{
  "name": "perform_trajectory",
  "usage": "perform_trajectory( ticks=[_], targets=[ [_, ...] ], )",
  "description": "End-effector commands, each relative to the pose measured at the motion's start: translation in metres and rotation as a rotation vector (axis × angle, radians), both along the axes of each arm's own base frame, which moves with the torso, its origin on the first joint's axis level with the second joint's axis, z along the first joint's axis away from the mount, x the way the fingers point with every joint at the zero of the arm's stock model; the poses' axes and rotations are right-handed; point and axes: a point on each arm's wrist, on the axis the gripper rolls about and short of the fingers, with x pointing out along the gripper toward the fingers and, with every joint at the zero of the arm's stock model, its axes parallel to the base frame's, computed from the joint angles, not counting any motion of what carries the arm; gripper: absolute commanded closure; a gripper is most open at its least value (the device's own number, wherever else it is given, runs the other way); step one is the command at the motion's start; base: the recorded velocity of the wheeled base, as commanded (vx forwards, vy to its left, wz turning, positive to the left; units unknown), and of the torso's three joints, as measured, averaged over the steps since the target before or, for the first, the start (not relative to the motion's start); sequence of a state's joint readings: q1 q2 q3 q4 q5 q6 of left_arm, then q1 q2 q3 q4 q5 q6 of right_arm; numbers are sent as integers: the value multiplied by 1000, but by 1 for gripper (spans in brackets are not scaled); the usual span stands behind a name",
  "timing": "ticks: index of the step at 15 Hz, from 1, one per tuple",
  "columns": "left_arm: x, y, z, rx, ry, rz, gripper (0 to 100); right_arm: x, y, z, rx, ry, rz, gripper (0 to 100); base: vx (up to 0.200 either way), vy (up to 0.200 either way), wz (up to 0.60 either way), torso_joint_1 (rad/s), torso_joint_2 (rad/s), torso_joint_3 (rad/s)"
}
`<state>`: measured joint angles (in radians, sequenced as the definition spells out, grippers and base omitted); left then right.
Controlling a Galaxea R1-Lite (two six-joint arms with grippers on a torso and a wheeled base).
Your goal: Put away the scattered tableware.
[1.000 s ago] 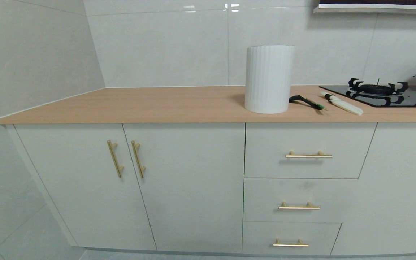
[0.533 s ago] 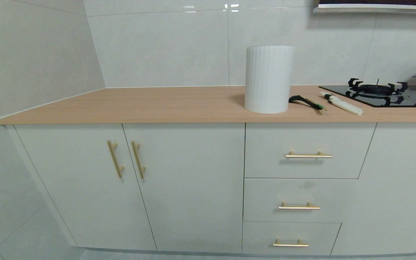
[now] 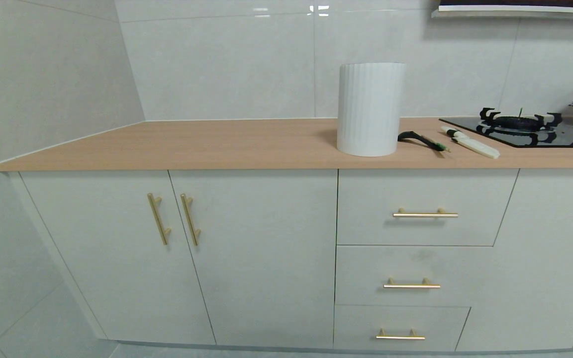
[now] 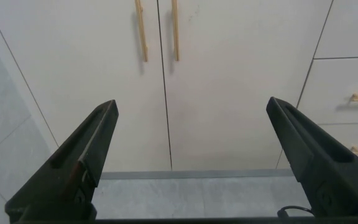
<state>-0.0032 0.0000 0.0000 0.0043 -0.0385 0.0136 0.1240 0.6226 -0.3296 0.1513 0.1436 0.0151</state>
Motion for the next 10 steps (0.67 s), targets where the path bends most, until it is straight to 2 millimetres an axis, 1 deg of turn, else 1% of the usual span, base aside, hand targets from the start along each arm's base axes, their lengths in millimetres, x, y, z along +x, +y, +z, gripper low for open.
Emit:
perform_trajectory(
  ticks=[1,2,3,4,6,8,10],
  targets=[
    [0,0,0,0,0,0,0,82,17,-1,-26,226,64,0,0,0,0,0,0,0],
    [0,0,0,0,0,0,0,120,24,-7,-31,261,64,0,0,0,0,0,0,0],
    [0,0,0,0,-1,0,0,145,28,-14,-35,289,65,0,0,0,0,0,0,0],
    [0,0,0,0,-1,0,0,165,32,-21,-38,313,65,0,0,0,0,0,0,0],
    [0,0,0,0,-1,0,0,197,38,-38,-45,362,65,0,0,0,0,0,0,0],
    [0,0,0,0,0,0,0,220,41,-56,-49,410,59,0,0,0,0,0,0,0],
    [0,0,0,0,0,0,0,238,45,-81,-58,447,58,0,0,0,0,0,0,0]
  ],
)
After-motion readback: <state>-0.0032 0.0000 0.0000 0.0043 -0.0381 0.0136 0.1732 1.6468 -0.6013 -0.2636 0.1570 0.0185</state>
